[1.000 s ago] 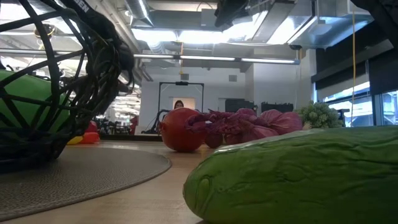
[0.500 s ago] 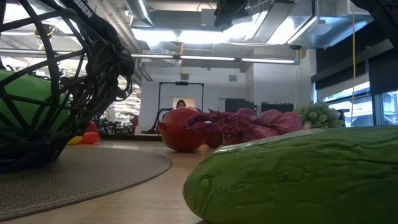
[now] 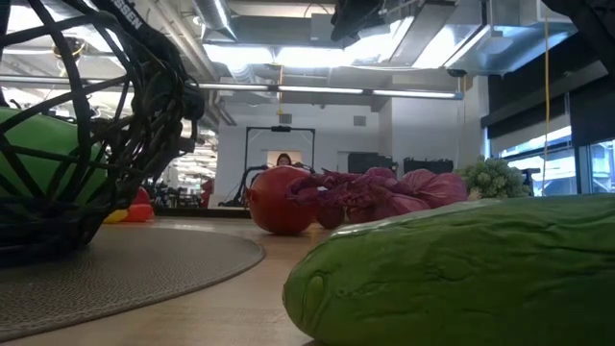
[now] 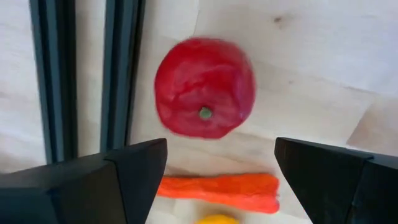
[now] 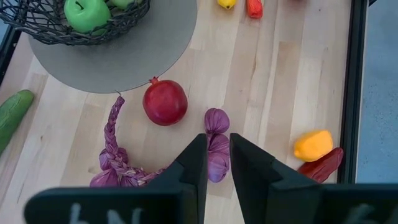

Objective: Build produce basket
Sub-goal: Put the red tomato into the black wire basket

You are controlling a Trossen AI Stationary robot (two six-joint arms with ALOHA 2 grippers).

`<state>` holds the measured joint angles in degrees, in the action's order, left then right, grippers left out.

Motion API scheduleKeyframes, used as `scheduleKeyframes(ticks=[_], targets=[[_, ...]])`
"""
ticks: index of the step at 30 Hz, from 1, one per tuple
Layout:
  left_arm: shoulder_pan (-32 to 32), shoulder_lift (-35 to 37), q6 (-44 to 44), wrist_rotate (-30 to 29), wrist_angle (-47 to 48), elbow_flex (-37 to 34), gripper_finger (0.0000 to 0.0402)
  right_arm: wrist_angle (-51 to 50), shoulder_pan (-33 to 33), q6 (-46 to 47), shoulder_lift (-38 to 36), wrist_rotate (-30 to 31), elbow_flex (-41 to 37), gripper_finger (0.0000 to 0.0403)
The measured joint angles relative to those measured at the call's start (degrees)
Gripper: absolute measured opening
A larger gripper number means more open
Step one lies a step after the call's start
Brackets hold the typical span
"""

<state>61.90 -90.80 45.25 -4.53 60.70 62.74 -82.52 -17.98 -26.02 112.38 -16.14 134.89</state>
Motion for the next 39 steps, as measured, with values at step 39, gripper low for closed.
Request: scheduleKeyframes(ticks=[39], targets=[[-13.2,3.8,-4.9,-6.3,-6.5,-8.7,0.0291,0.0,0.0,-3.0,0.0,0.0,0.0,0.0064]])
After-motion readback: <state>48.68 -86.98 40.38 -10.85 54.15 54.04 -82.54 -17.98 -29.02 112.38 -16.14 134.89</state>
